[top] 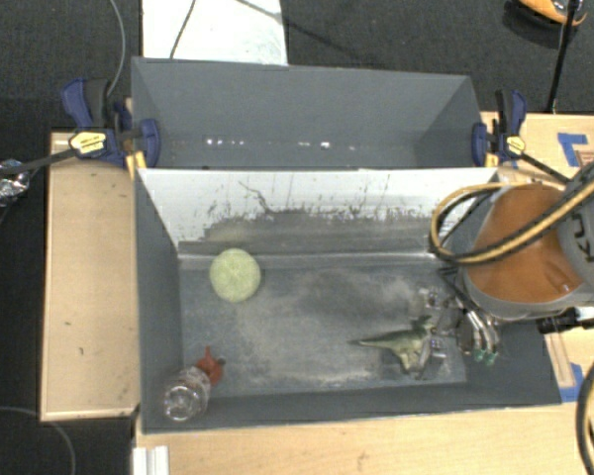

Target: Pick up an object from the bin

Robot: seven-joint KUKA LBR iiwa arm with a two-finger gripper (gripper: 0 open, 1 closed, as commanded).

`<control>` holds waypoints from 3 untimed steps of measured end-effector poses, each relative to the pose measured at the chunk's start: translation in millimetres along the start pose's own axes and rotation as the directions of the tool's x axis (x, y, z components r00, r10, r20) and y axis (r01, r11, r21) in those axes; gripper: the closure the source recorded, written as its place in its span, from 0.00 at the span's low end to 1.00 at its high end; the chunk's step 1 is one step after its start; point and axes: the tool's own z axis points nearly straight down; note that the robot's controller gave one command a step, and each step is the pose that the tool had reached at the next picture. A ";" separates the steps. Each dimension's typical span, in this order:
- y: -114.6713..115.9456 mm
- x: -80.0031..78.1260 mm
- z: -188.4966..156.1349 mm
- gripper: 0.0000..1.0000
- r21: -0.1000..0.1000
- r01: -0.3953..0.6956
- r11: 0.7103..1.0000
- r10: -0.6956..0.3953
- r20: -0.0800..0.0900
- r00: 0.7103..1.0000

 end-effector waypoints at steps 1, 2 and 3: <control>-7.8 -9.3 23.0 0.00 -0.001 0.179 0.984 -0.179 -0.005 0.984; -14.0 7.3 27.2 1.00 -0.002 -0.255 0.967 0.255 0.003 0.967; -14.0 7.2 27.3 1.00 -0.001 -0.254 0.967 0.254 0.003 0.967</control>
Offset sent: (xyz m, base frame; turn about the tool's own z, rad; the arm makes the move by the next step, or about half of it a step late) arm -0.0106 -0.0127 -0.0282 0.2594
